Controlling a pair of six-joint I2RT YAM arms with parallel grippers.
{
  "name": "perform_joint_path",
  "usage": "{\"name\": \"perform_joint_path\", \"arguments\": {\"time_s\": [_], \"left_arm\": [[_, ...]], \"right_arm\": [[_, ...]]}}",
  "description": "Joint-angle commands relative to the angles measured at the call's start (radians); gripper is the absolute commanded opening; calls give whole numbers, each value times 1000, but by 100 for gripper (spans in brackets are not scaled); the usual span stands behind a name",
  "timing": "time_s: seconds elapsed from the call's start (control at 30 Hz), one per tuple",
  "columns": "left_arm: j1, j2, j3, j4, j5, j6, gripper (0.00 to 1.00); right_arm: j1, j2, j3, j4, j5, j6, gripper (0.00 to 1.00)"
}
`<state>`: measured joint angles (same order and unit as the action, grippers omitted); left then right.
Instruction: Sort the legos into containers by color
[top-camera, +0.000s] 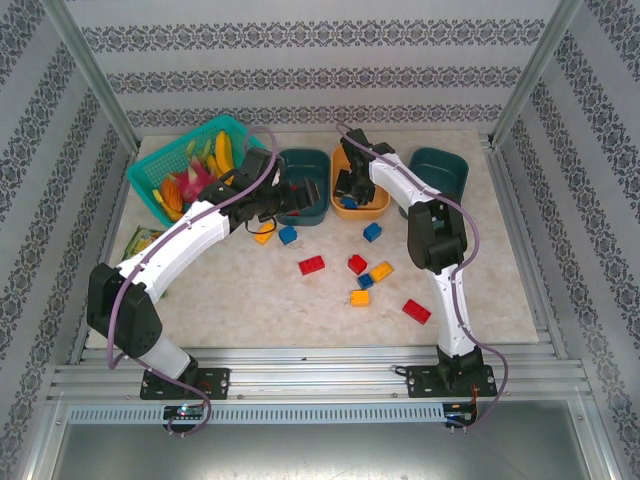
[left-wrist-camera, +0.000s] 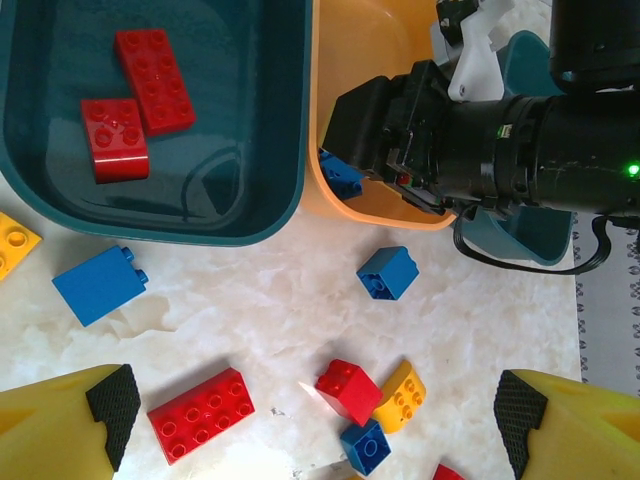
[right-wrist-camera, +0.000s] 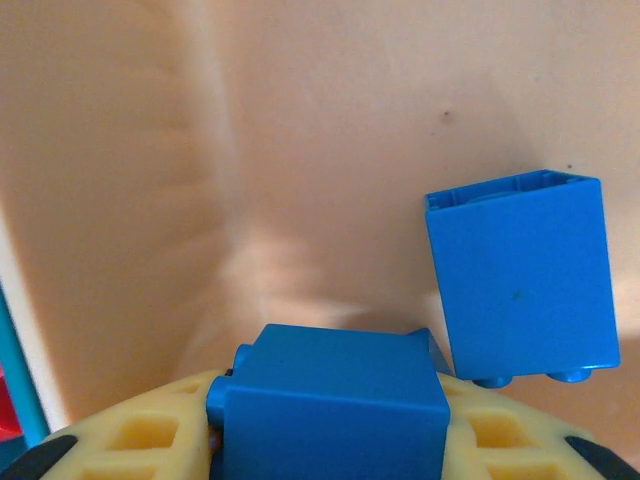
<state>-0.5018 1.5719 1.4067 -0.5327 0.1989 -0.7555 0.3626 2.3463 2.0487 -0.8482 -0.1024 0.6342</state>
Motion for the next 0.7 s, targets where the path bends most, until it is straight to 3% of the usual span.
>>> {"name": "perform_joint_path", "arguments": {"time_s": [0.0,0.23,0.67], "left_arm": [[12,4,-13,-12,-9,10,94],[11,-43,-48,-55,-22,5,93],[12,-227,-146,-139,-44,-11,93]], "right_arm": [[3,25,28,-34,-18,21,43],[1,-19,34,-41,-5,18,57],[1,-272,72,-77,41,-9,60]]}}
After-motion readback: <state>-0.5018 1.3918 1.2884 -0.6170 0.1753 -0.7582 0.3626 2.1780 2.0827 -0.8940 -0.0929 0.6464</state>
